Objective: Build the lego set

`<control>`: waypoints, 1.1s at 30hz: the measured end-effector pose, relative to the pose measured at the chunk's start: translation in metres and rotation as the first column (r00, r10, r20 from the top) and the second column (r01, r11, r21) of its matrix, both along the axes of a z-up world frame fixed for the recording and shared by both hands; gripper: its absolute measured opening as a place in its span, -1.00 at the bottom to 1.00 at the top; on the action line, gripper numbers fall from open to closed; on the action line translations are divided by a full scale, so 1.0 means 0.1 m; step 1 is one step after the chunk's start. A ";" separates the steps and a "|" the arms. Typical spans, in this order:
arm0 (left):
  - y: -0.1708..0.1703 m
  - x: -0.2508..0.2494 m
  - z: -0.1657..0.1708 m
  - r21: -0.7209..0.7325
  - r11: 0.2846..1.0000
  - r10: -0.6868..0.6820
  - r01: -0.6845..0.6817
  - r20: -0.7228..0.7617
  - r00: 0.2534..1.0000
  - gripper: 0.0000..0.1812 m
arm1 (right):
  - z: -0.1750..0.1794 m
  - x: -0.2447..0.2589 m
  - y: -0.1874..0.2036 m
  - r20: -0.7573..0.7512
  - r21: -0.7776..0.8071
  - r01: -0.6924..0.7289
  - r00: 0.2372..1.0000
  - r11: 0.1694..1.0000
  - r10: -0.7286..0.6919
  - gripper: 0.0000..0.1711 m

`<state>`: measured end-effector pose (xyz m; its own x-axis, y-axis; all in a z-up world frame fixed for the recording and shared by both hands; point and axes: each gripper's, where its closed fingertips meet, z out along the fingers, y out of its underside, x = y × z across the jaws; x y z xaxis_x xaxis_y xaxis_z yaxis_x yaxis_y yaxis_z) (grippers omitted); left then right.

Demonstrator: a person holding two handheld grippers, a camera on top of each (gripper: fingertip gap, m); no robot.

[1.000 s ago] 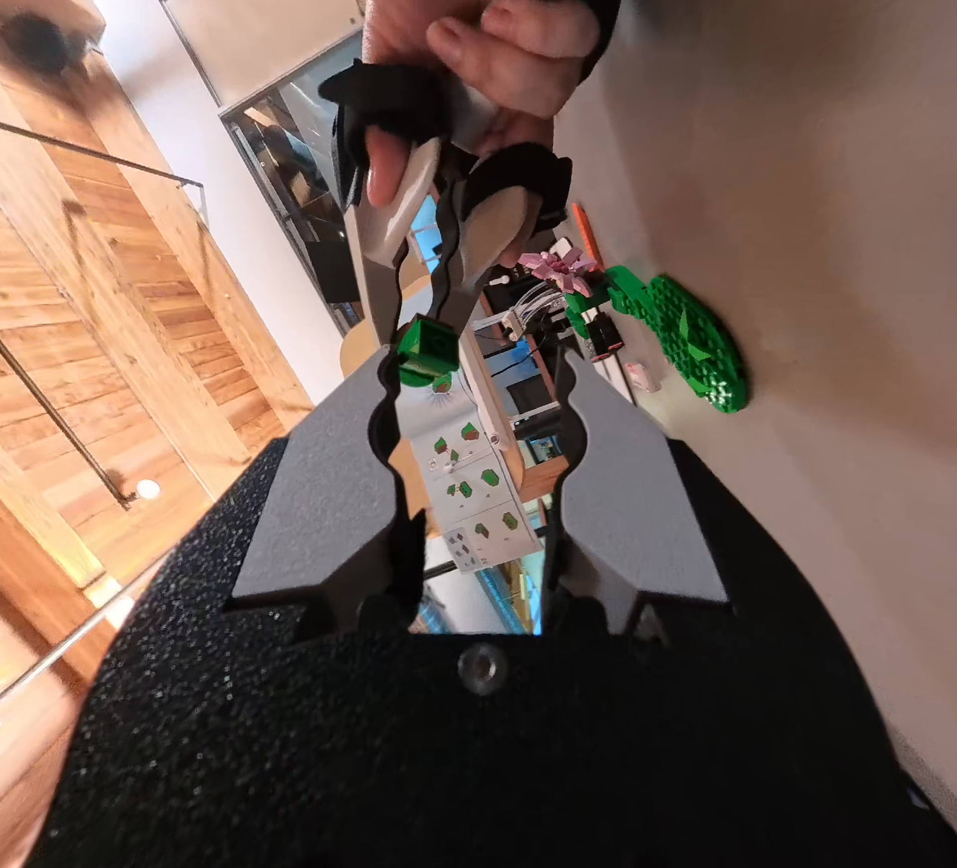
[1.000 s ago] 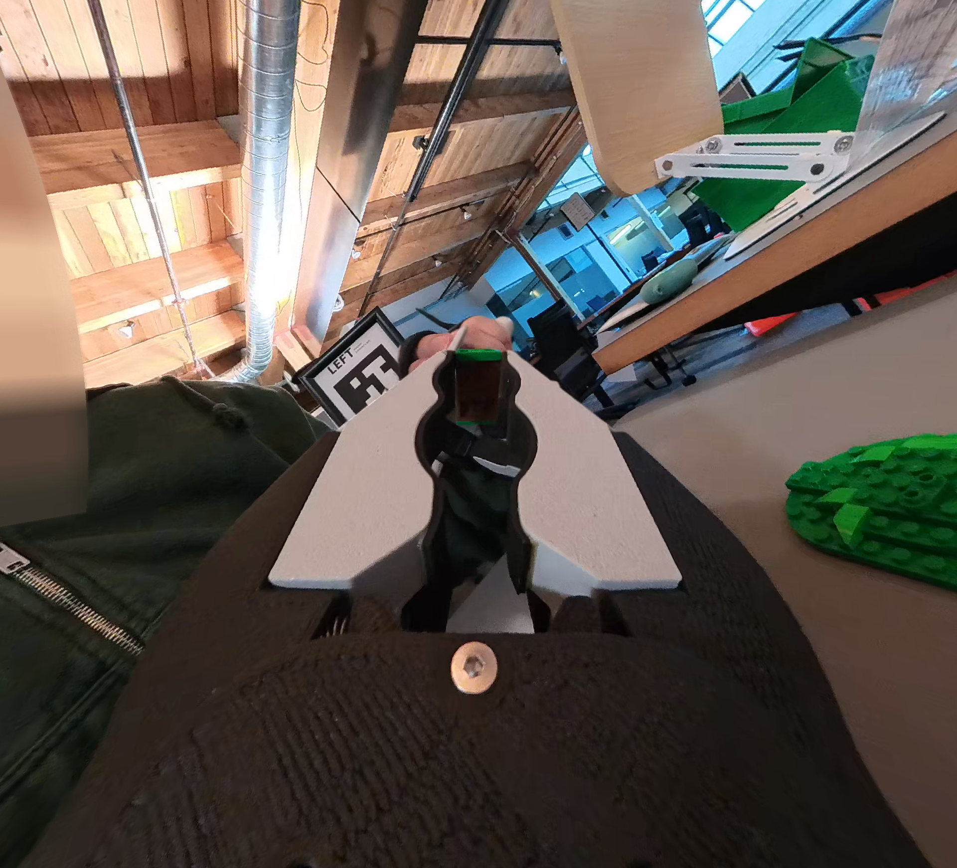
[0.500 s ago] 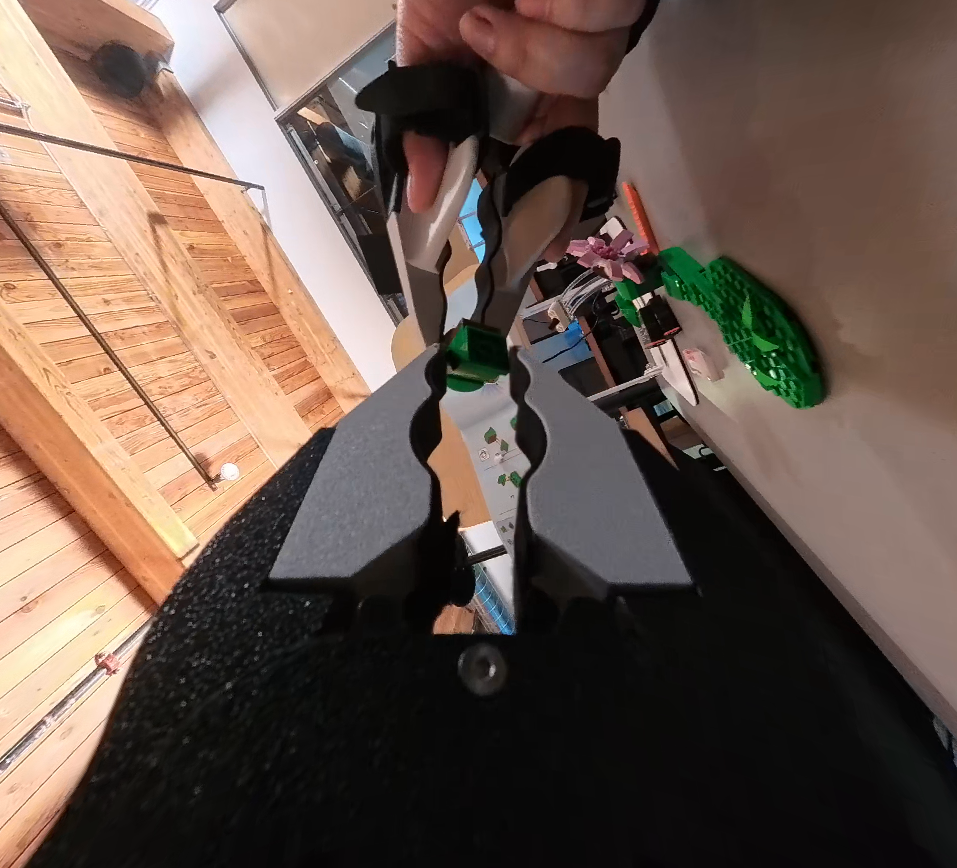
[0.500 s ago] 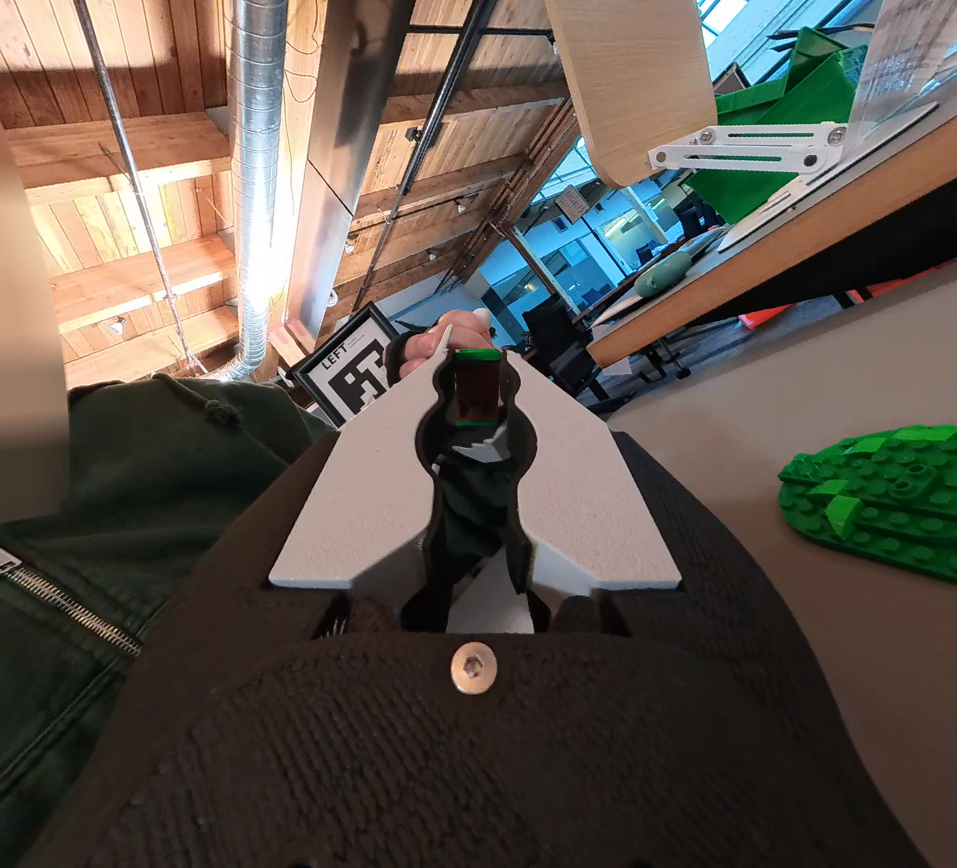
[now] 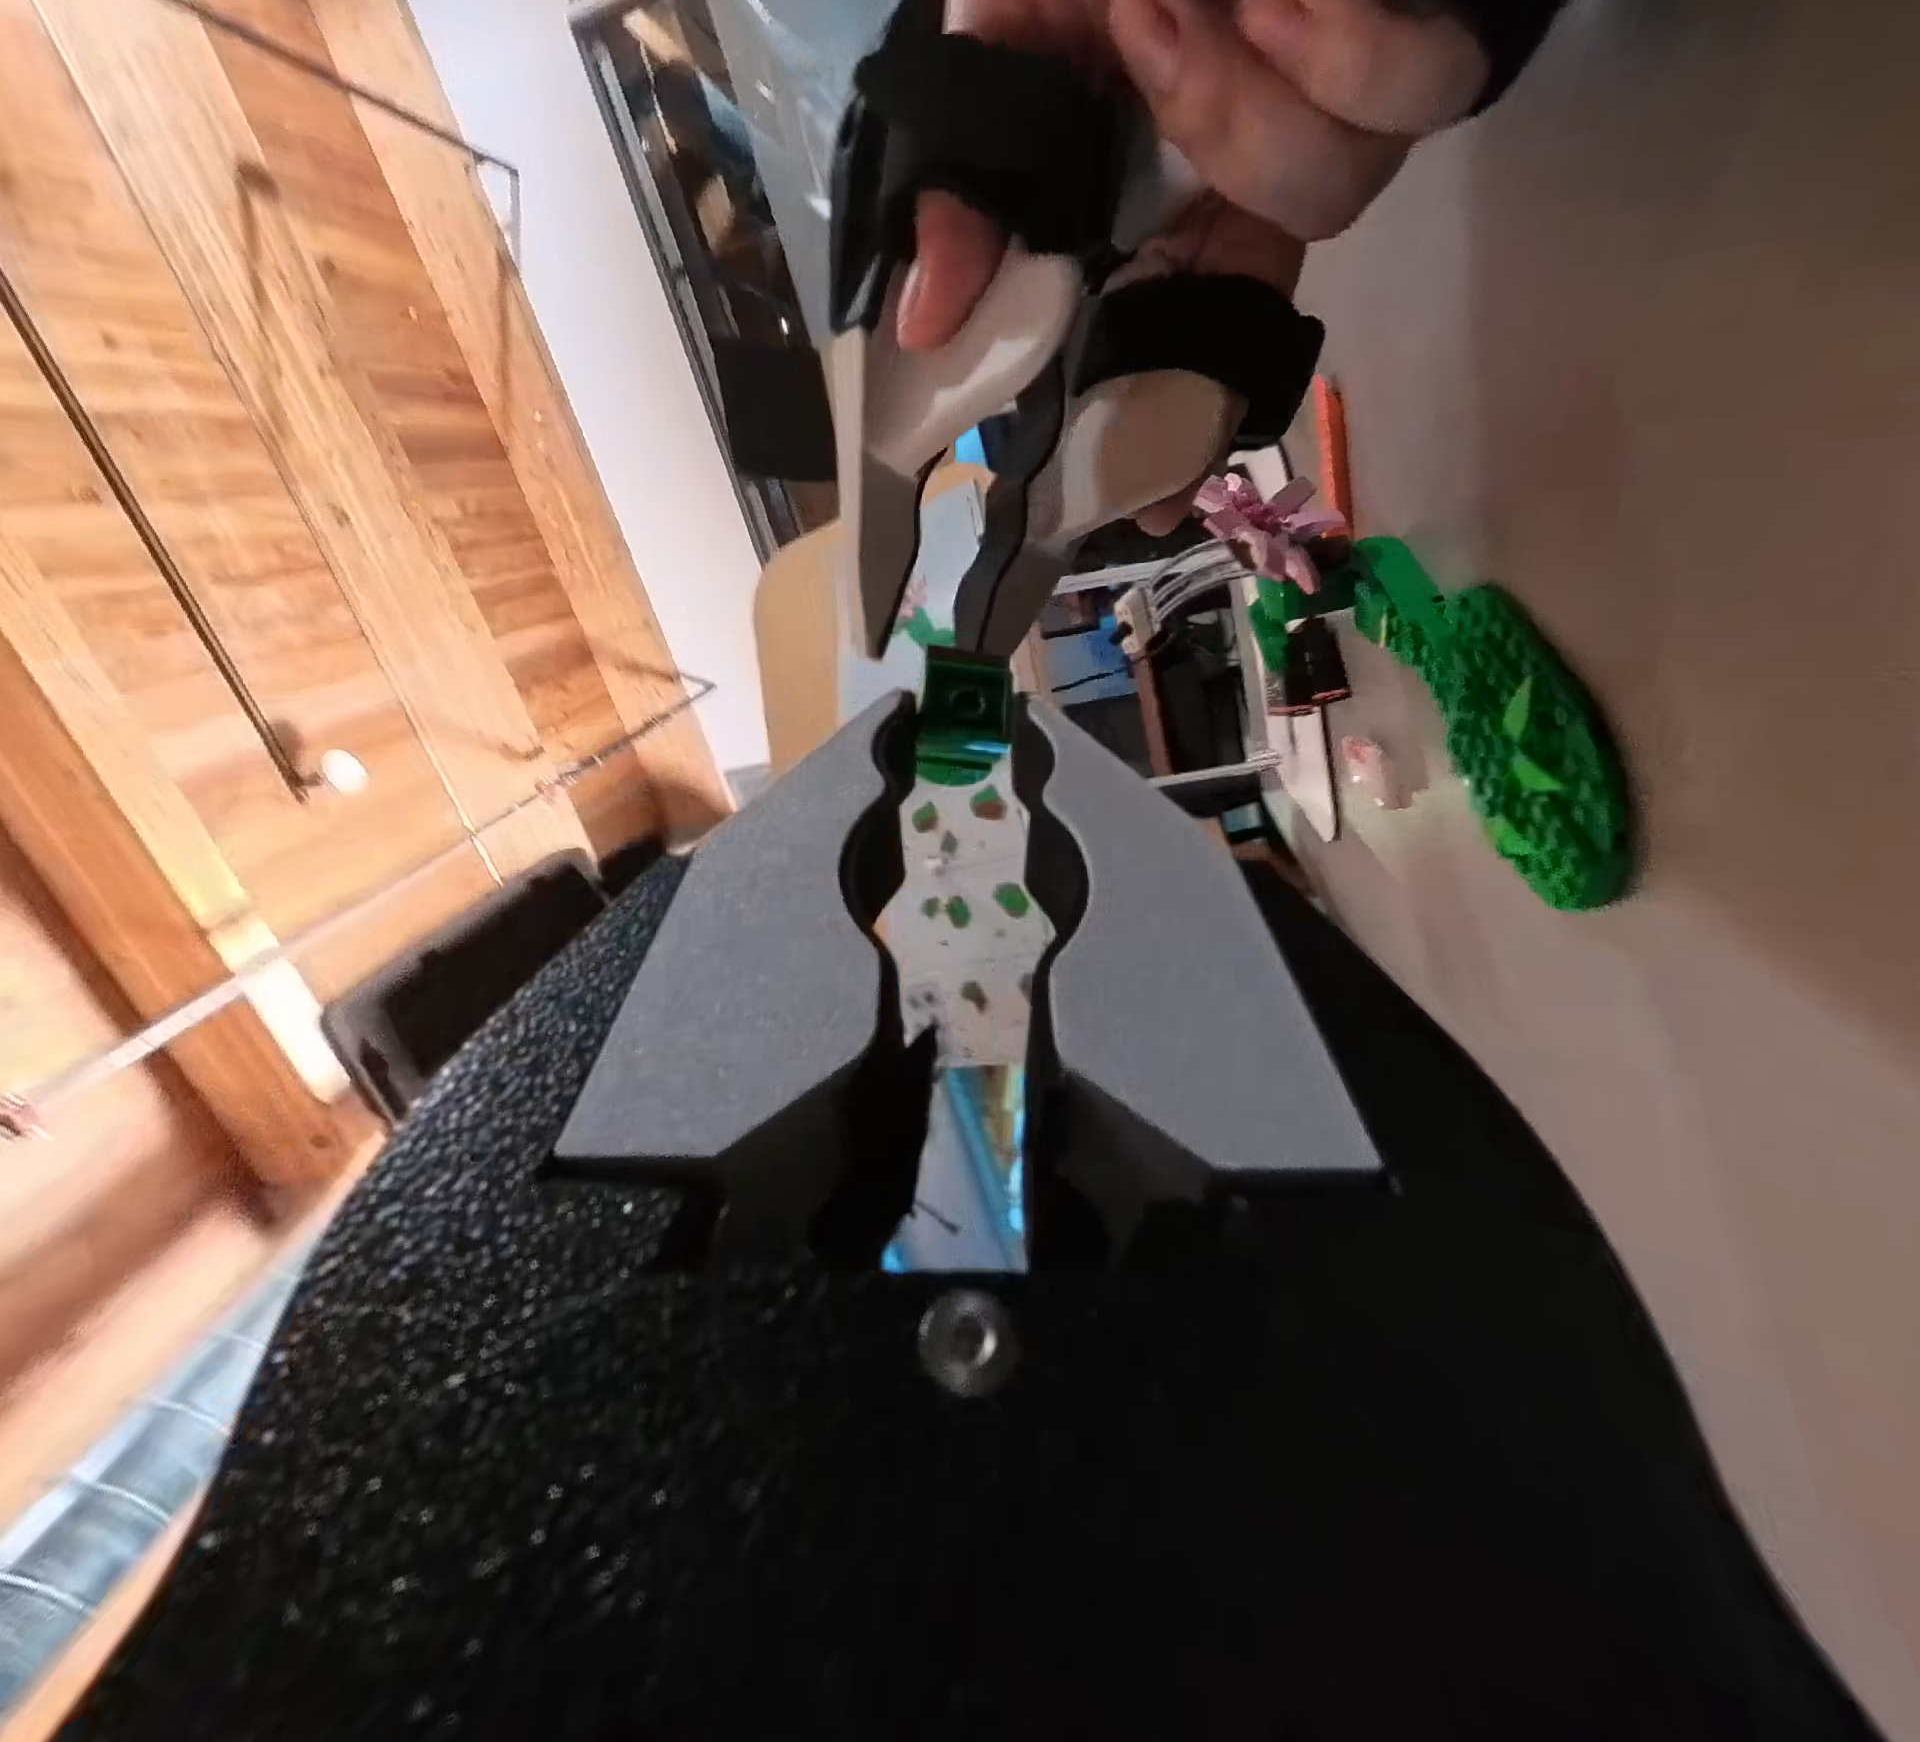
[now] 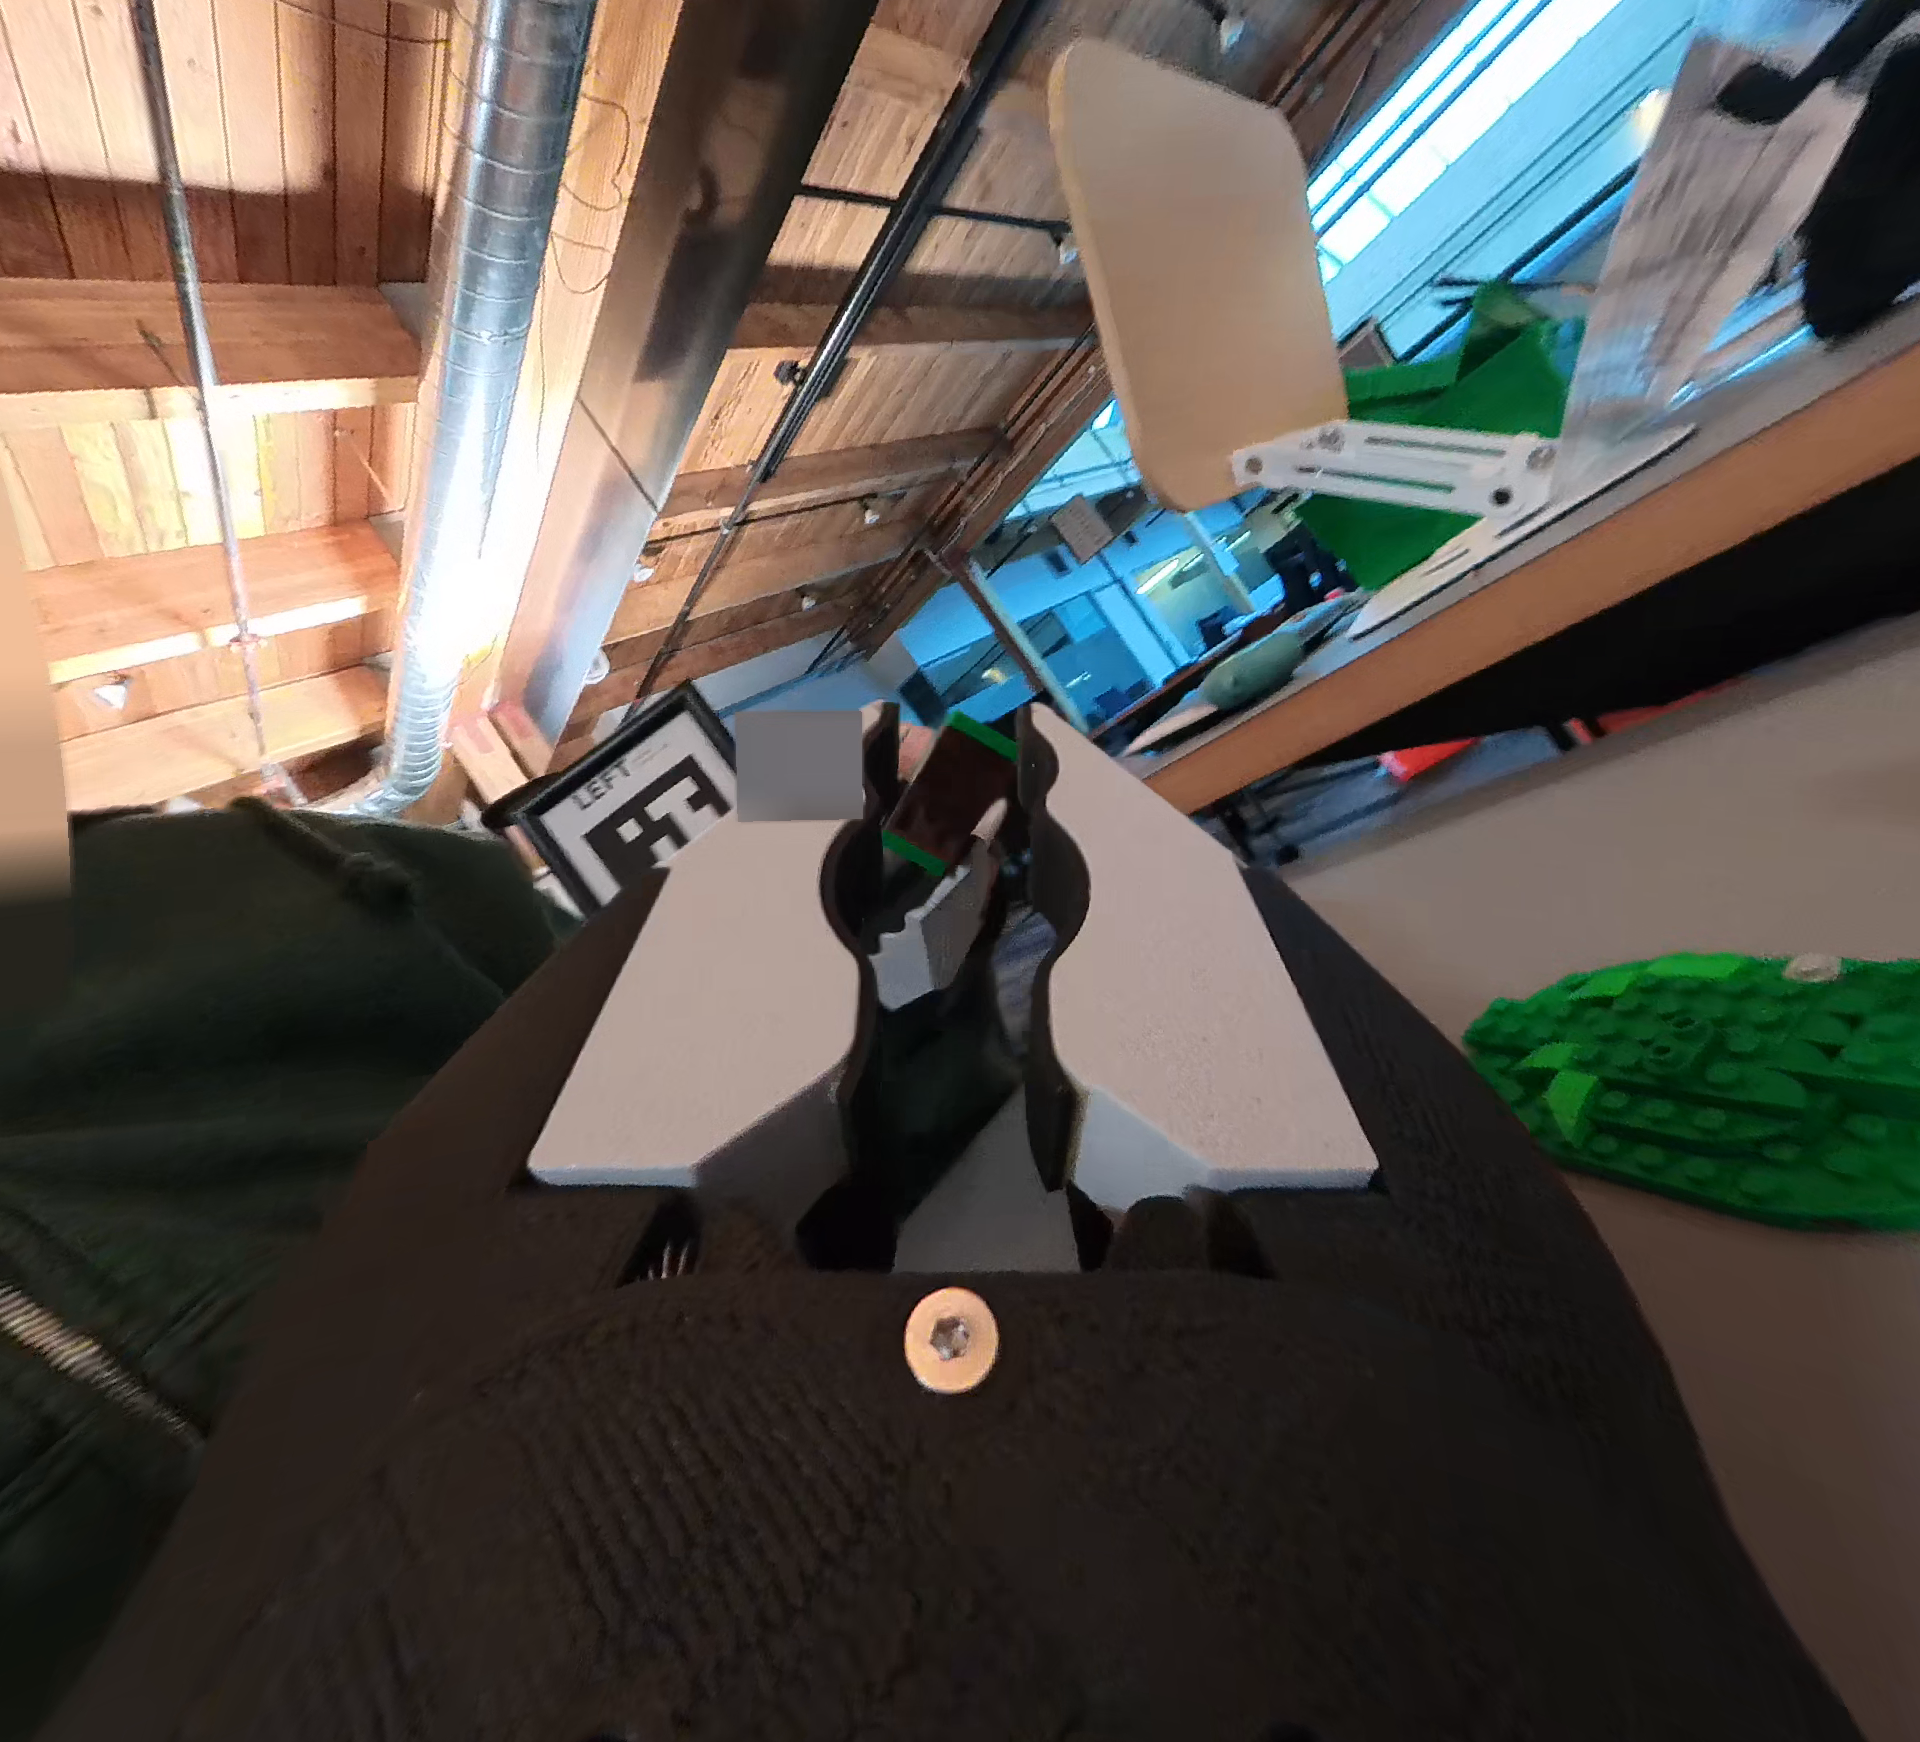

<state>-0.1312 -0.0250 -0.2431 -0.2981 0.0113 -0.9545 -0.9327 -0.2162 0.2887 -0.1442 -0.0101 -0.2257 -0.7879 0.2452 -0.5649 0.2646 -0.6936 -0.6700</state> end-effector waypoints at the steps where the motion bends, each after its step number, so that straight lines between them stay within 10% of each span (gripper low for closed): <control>1: 0.00 -0.01 0.01 0.015 1.000 0.002 -0.003 0.044 0.999 -0.84 | 0.00 -0.01 0.04 -0.006 0.008 0.032 0.999 0.999 -0.032 -0.76; 8: -0.04 -0.14 0.04 0.094 0.995 -0.021 -0.022 0.435 0.900 -0.85 | 0.05 -0.04 0.21 -0.061 0.040 0.188 0.981 0.981 -0.186 -0.77; 15: -0.07 -0.35 0.11 0.149 0.988 -0.128 -0.025 0.910 0.393 -0.84 | 0.02 -0.06 0.20 -0.066 0.098 0.223 0.974 0.970 -0.217 -0.77; 28: -0.07 -0.31 0.14 0.164 0.985 -0.167 0.059 0.985 0.050 -0.85 | -0.07 -0.08 0.05 -0.124 0.273 0.271 0.961 0.923 -0.245 -0.71; 33: -0.16 -0.37 0.38 0.330 0.941 -0.275 0.081 0.879 -0.390 -0.85 | -0.10 -0.08 -0.04 -0.160 0.344 0.284 0.957 0.895 -0.242 -0.70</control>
